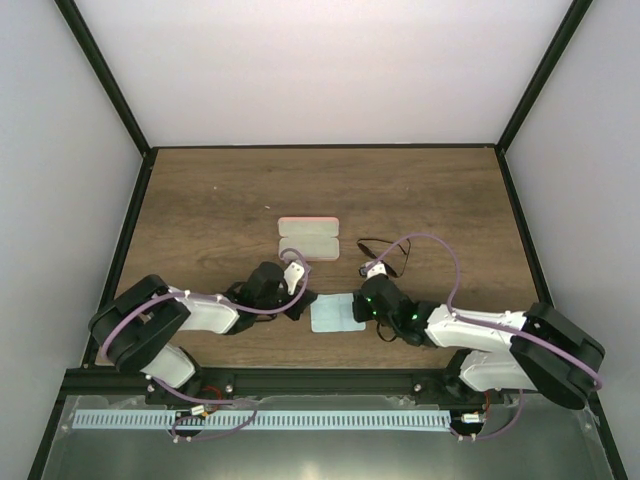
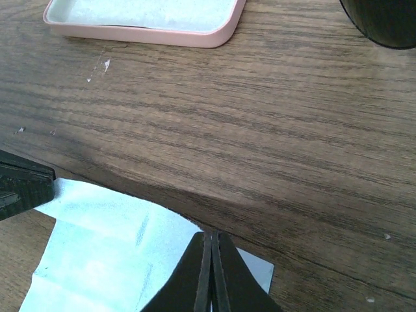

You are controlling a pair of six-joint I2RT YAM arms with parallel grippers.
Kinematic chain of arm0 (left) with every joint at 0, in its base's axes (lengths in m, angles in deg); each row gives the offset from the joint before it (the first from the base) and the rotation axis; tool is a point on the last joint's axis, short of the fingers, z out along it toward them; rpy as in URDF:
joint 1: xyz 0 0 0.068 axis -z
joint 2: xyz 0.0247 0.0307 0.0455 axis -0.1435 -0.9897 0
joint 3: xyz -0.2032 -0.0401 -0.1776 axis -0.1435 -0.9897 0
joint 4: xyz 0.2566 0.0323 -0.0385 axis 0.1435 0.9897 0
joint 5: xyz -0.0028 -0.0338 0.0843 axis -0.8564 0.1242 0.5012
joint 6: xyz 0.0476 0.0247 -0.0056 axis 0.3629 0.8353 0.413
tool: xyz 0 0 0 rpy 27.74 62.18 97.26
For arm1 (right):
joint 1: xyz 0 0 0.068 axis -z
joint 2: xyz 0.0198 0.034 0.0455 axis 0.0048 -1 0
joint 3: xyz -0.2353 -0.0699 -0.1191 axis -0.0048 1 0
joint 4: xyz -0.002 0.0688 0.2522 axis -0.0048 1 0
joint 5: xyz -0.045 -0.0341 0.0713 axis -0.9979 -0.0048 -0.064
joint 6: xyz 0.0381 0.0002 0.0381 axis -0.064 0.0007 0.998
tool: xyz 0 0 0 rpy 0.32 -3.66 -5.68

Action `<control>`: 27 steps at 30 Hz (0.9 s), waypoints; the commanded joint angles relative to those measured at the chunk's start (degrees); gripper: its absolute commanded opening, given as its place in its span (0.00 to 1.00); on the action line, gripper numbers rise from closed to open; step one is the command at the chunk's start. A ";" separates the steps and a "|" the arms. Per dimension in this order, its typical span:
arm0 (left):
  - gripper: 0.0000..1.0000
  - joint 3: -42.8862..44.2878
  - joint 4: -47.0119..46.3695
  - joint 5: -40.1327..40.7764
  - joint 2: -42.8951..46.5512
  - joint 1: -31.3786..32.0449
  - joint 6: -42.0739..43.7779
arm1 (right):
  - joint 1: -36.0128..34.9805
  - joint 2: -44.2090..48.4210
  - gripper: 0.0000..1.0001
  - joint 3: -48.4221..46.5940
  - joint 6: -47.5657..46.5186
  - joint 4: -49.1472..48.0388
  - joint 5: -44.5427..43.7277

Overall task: Organize the sunglasses
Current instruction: Fold the glasses cleaning cloth at the center of the board.

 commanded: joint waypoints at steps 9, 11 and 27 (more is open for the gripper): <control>0.04 -1.18 -1.48 -0.38 0.61 1.29 -0.44 | -1.73 1.59 0.01 0.78 1.48 1.72 -2.18; 0.05 -1.19 -1.26 -0.40 0.99 1.50 -0.39 | -1.86 2.06 0.01 0.94 1.62 1.82 -2.16; 0.05 -2.55 -1.72 0.22 2.13 2.31 -0.97 | -3.39 4.45 0.01 2.74 2.84 2.50 -2.60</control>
